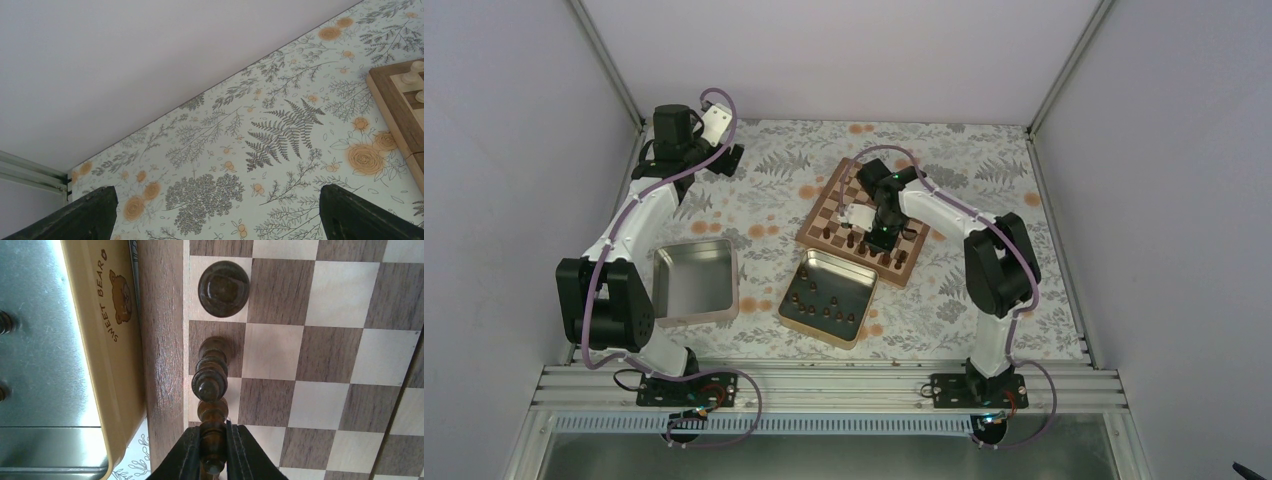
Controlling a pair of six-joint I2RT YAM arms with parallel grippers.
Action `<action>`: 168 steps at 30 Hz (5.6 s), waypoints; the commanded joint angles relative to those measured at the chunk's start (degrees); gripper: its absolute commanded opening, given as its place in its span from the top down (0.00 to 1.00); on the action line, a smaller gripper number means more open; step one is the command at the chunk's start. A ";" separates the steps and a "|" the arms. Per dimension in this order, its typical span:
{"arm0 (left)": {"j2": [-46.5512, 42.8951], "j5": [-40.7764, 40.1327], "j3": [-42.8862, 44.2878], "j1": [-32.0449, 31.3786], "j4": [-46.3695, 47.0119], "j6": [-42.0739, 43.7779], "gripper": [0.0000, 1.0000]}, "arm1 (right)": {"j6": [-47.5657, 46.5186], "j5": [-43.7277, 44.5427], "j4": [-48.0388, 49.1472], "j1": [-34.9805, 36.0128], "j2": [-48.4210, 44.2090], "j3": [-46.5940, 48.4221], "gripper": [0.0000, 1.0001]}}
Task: Set up the chess pieces on the board
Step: Place the chess piece on the chessboard, then pick up the chess piece from the storage box.
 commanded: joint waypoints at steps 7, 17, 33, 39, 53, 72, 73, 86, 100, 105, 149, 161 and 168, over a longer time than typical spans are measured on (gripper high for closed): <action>-0.23 0.42 1.30 -0.06 0.12 0.07 0.00 | -0.46 -0.55 0.70 -0.44 1.51 -0.75 0.87; -0.06 0.41 1.39 -0.05 0.05 0.16 0.00 | -0.84 -0.26 0.90 -0.64 2.31 -0.75 0.86; -0.31 0.15 1.48 -0.07 -0.02 0.25 0.00 | -0.25 2.30 -4.06 -0.43 -1.01 7.43 0.63; -0.51 0.07 1.22 -0.07 0.00 0.06 0.00 | 0.78 -0.83 -5.13 3.85 0.95 16.31 0.63; 0.03 0.00 1.31 -0.05 0.34 -0.17 0.00 | 12.27 -9.00 14.27 14.82 0.14 5.50 0.64; -0.84 -0.38 0.60 -0.05 0.46 -0.10 0.00 | 14.61 -7.53 14.15 18.52 3.06 2.58 0.67; -0.78 -0.37 0.60 -0.05 0.56 -0.16 0.00 | 14.57 -7.45 13.83 18.62 3.24 2.51 0.68; -1.12 -0.58 0.33 -0.03 0.66 -0.02 0.00 | 14.54 -6.70 14.63 19.11 6.19 2.35 0.68; -1.12 -0.50 0.10 -0.03 0.80 0.07 0.00 | 14.11 -6.94 14.63 19.59 8.95 5.45 0.68; -1.09 -0.34 0.20 -0.03 0.85 0.07 0.00 | 14.30 -6.42 14.50 19.76 9.40 6.42 0.68; -0.85 0.02 0.47 -0.05 0.60 0.07 0.00 | 13.69 -4.57 13.31 20.25 10.92 8.39 0.92; -0.74 0.51 0.86 -0.05 0.25 -0.02 0.00 | 13.88 -3.84 8.55 20.20 6.75 10.48 0.94; -0.97 0.46 1.04 -0.05 0.11 -0.02 0.00 | 13.00 -2.60 5.79 19.29 5.50 12.75 0.94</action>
